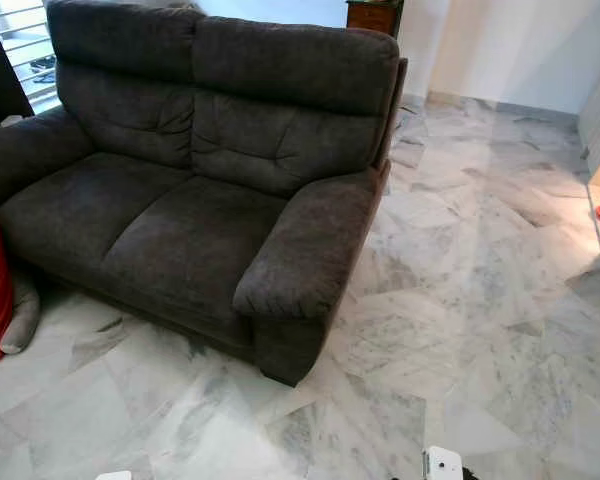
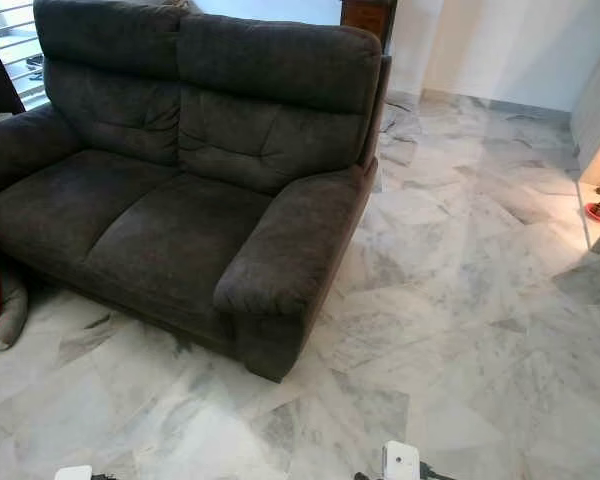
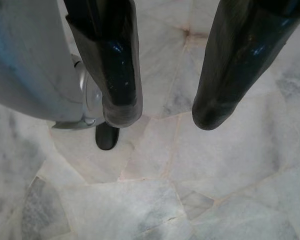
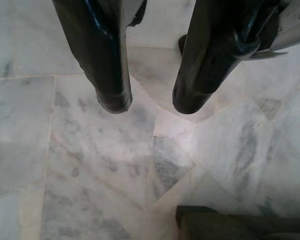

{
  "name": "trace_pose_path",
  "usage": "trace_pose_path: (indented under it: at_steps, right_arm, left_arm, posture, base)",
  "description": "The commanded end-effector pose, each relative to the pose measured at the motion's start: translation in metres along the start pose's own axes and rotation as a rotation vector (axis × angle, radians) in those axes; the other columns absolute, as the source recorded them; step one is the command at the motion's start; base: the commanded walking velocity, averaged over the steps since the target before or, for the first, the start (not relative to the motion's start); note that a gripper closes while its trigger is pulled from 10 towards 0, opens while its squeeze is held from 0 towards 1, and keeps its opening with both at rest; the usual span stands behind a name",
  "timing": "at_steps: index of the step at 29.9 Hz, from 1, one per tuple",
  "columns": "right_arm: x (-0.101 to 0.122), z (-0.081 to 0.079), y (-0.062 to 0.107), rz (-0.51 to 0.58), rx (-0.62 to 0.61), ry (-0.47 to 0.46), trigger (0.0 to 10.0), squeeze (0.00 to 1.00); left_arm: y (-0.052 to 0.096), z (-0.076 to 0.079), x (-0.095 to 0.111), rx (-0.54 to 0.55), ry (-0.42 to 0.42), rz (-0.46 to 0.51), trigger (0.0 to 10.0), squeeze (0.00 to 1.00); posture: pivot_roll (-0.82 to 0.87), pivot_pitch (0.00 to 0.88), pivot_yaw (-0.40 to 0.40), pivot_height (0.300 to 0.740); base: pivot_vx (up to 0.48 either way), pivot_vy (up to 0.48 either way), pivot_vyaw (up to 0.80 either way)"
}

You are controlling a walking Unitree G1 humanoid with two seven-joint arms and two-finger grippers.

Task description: Move the pillow to the sofa from floor

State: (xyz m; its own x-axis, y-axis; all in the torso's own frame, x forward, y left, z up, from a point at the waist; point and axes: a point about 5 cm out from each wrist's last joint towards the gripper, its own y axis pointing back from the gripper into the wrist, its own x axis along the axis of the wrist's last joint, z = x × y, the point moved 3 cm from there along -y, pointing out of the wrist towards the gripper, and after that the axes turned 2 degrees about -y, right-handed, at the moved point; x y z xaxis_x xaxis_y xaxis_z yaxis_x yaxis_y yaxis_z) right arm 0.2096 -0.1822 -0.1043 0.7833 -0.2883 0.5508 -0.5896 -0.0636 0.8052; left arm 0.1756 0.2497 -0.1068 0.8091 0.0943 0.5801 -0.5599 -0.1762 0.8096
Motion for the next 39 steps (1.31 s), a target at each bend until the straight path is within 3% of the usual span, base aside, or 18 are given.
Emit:
trace_pose_path:
  at_steps: [1, 17, 39]
  right_arm:
    - [-0.004, 0.005, 0.001, -0.011, -0.022, -0.022, 10.0, 0.00]
    - [-0.021, 0.011, 0.004, -0.040, -0.085, -0.070, 10.0, 0.00]
    - [-0.017, 0.009, 0.003, -0.037, -0.076, -0.049, 10.0, 0.00]
  left_arm:
    - [0.001, -0.007, -0.006, 0.020, -0.018, -0.020, 10.0, 0.00]
    - [0.002, -0.011, -0.004, 0.016, -0.092, -0.018, 10.0, 0.00]
    - [0.002, -0.006, -0.009, 0.007, -0.080, -0.024, 10.0, 0.00]
  posture:
    - [0.03, 0.020, 0.033, 0.740]
    - [0.01, 0.038, 0.063, 0.740]
    - [0.04, 0.058, 0.048, 0.740]
  base:
    - [0.000, 0.000, 0.00]
    - [0.000, 0.000, 0.00]
    - [0.000, 0.470, 0.00]
